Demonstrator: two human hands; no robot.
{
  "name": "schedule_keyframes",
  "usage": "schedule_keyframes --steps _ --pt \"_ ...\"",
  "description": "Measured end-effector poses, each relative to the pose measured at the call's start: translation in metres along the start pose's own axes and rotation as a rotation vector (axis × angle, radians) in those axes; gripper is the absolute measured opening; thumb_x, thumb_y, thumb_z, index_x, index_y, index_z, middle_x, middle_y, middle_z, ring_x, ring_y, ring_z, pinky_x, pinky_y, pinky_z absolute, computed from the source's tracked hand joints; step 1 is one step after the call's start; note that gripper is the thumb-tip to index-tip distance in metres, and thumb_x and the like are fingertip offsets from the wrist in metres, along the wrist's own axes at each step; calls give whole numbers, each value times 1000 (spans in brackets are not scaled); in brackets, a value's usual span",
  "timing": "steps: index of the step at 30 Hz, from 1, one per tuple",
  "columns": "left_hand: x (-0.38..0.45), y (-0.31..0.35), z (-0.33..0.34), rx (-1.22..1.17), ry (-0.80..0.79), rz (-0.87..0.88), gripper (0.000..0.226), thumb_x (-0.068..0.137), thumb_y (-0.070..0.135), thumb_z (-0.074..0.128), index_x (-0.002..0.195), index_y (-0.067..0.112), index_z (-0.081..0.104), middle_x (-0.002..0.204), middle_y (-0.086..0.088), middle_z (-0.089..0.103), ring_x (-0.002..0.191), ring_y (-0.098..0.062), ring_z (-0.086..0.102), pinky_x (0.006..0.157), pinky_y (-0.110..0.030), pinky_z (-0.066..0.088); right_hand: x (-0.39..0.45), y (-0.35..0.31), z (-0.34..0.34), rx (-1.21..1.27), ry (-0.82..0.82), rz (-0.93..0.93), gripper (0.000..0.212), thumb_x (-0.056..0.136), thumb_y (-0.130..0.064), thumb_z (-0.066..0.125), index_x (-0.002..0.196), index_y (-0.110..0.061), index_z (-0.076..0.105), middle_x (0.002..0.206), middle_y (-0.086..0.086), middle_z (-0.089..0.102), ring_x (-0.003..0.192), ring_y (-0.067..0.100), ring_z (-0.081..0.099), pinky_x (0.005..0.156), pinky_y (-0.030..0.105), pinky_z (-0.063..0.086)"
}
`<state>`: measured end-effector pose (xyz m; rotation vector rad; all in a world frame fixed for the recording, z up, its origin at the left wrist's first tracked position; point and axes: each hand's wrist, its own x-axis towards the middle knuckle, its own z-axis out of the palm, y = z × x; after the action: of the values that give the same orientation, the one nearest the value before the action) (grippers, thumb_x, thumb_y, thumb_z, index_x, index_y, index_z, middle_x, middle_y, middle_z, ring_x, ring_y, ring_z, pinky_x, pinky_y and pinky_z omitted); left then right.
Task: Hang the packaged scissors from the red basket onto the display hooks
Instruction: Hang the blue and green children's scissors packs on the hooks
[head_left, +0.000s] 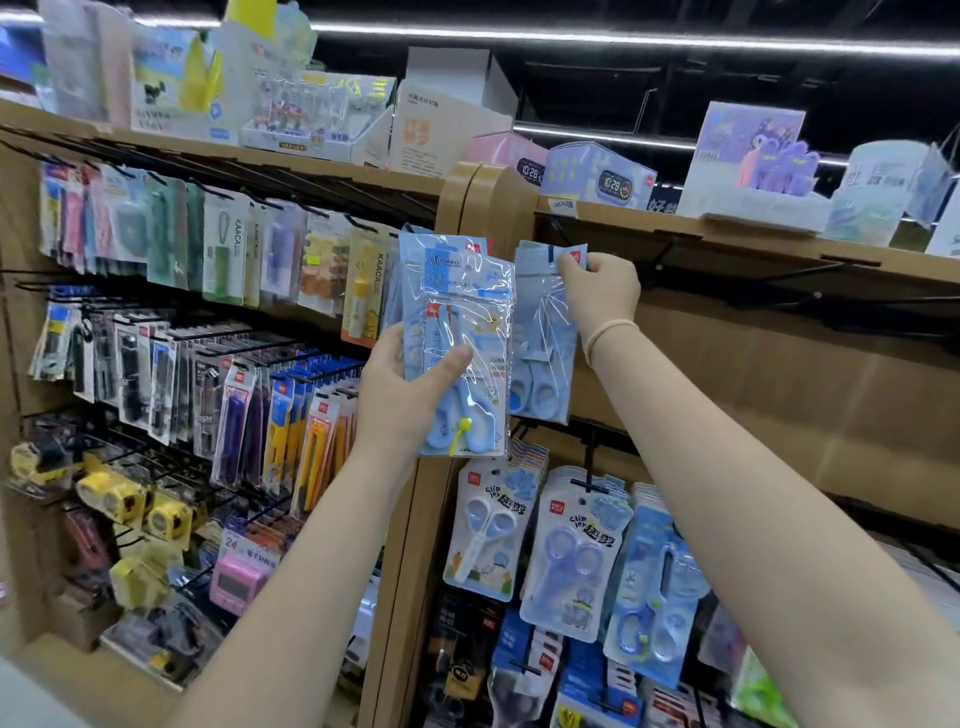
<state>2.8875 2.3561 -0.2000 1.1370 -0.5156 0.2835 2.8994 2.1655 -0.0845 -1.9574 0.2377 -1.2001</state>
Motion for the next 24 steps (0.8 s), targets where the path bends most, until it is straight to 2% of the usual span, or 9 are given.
schedule_keyframes --steps 2,4,7,9,11,14,17,19,24 --pt "3 0 2 -8 -12 -5 30 88 18 79 113 20 64 113 -3 75 106 -20 73 98 -46 58 -2 2 -3 -21 20 8 24 95 -26 66 79 -9 64 66 -4 54 58 8 47 54 25 39" --pt "4 0 4 -30 -21 -17 31 87 17 80 114 19 64 112 -3 76 104 -20 74 96 -44 59 -9 2 -9 -5 82 -1 22 93 -30 71 92 -11 59 78 -7 55 68 5 51 57 13 41" --pt "2 -4 9 -79 -34 -51 35 83 16 82 113 17 64 109 -4 78 101 -21 75 91 -42 61 -28 -2 -15 60 62 -50 26 93 -34 70 87 -14 55 75 -8 53 65 3 47 56 10 38" --pt "-1 -5 15 -105 -49 -66 41 78 21 84 114 16 64 109 -4 78 101 -23 75 91 -44 61 -42 -6 -15 131 -130 -4 31 92 -42 70 81 -15 57 70 -4 57 59 7 50 54 15 41" --pt "-4 -6 21 -112 -53 -75 42 76 22 85 112 18 64 108 -5 78 101 -24 75 91 -47 61 -54 -9 -14 184 -291 72 37 87 -44 76 87 -12 57 72 3 61 55 11 53 46 21 43" --pt "-8 -4 26 -111 -57 -82 37 80 15 84 111 18 64 109 -7 78 100 -25 76 91 -48 61 -61 -11 -16 360 -344 210 39 84 -30 82 103 -4 60 88 9 70 60 13 68 46 22 50" --pt "-10 -2 27 -108 -62 -78 43 76 19 86 112 16 64 108 -7 78 100 -25 76 91 -48 61 -62 -11 -21 575 -445 359 25 88 -21 78 102 -5 65 90 9 76 70 16 75 57 27 59" --pt "-11 -1 27 -107 -70 -75 44 74 23 85 112 16 64 109 -6 78 101 -25 75 91 -48 60 -61 -9 -21 578 -439 346 19 88 -18 77 98 -6 66 91 9 76 75 20 75 62 30 61" --pt "-11 -4 25 -158 -45 -97 32 92 23 73 120 10 62 115 -9 76 104 -28 74 93 -51 59 -58 -3 -20 510 -299 247 16 87 -16 78 88 -5 67 83 8 75 70 17 73 63 32 60"
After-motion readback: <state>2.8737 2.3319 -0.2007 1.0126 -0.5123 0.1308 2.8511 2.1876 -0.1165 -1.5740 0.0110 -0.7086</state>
